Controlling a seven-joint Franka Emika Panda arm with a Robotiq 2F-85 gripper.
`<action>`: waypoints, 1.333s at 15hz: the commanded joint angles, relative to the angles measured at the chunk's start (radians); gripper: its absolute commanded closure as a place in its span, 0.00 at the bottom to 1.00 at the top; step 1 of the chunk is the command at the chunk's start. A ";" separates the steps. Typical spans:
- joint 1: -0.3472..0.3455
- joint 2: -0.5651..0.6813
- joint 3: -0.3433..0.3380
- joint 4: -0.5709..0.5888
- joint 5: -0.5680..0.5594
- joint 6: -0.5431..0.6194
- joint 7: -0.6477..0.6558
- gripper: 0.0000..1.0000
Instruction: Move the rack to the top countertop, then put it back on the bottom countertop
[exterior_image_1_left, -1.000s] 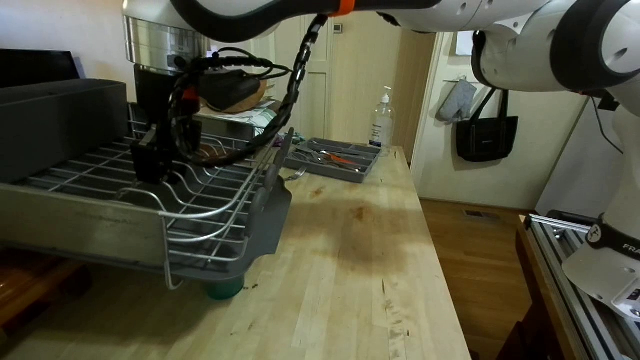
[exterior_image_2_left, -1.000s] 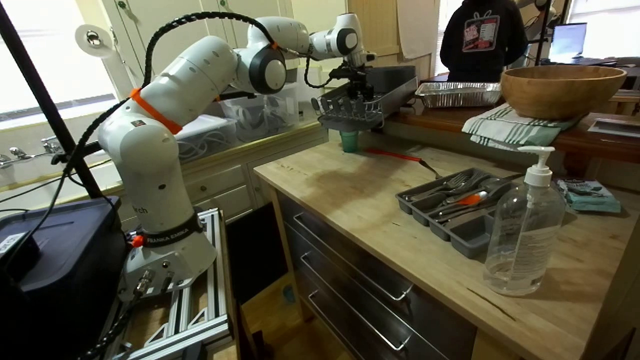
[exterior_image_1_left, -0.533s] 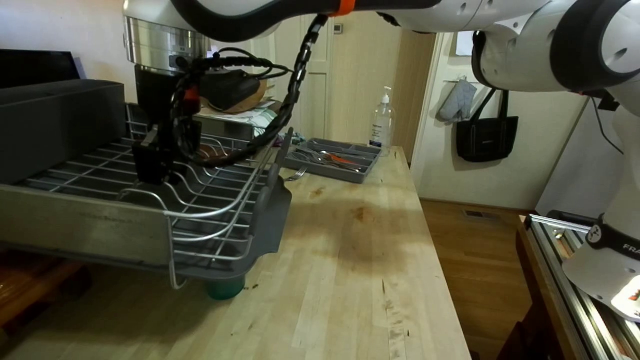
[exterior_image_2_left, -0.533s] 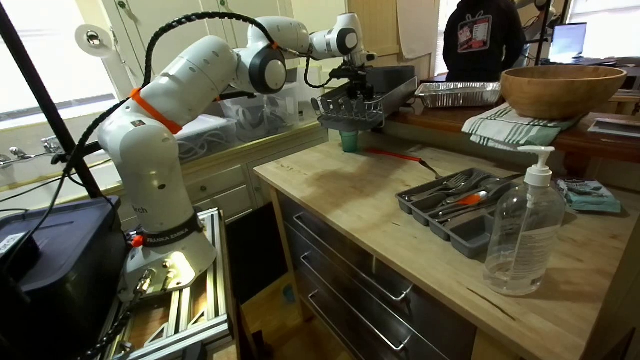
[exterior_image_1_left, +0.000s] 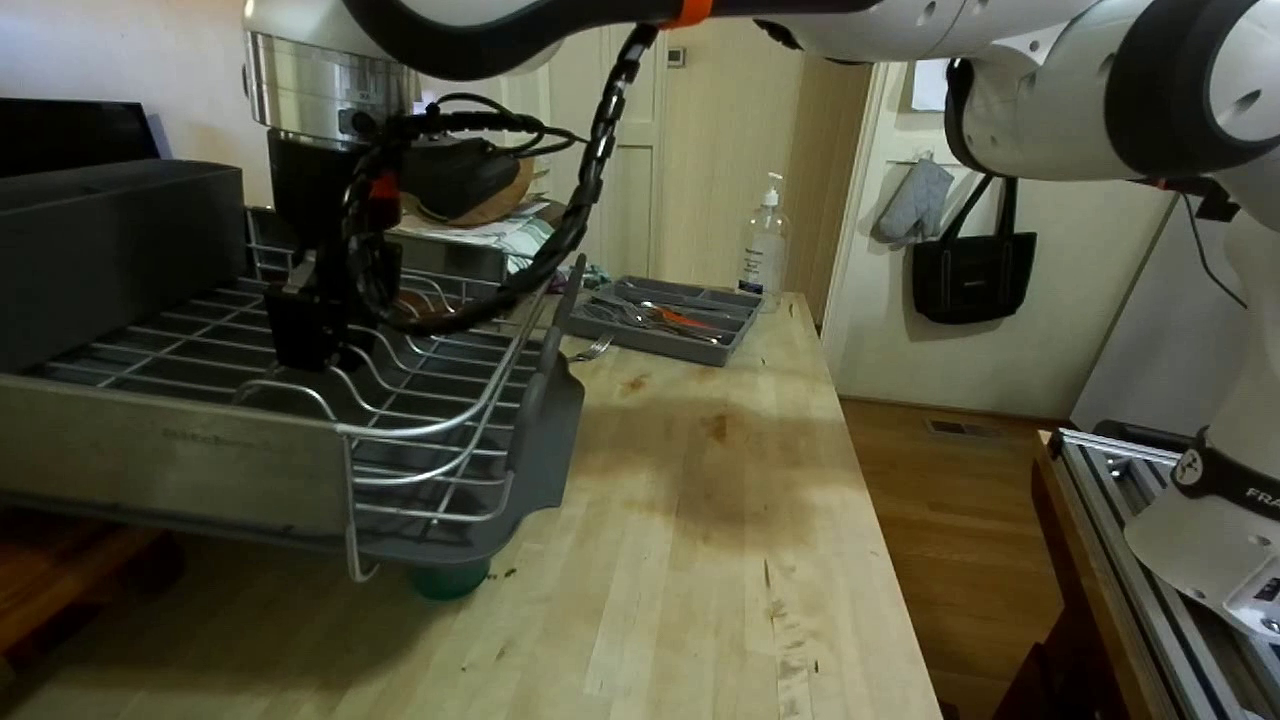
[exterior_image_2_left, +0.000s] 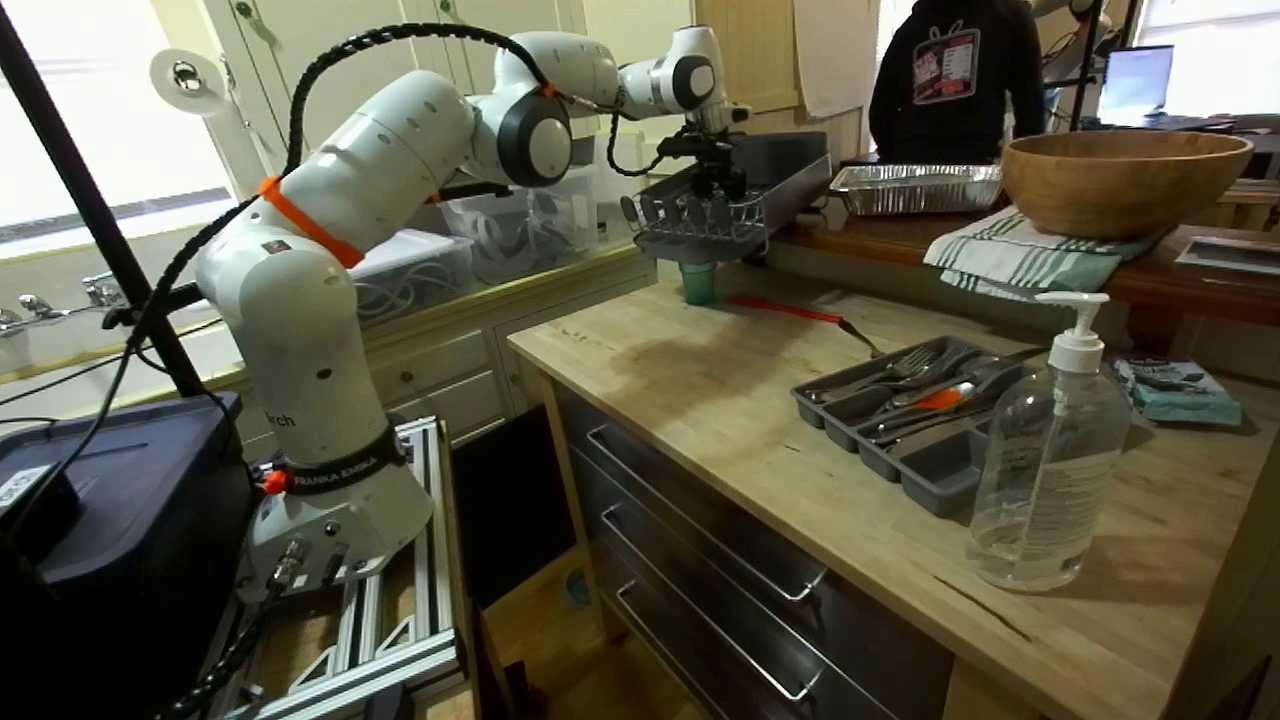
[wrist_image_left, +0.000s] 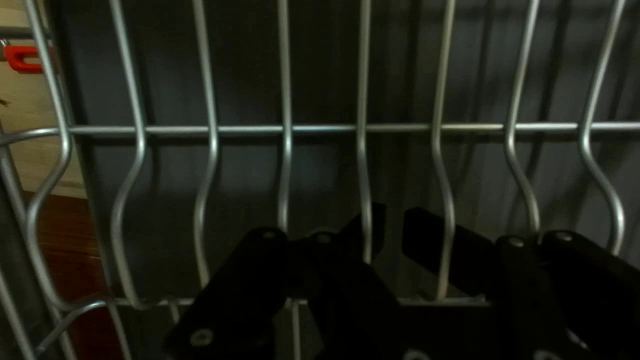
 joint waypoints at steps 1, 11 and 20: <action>0.003 -0.091 0.018 -0.075 0.004 -0.045 -0.032 0.95; 0.011 -0.306 -0.007 -0.326 -0.025 -0.078 0.030 0.95; 0.013 -0.599 -0.028 -0.745 -0.080 0.010 0.220 0.95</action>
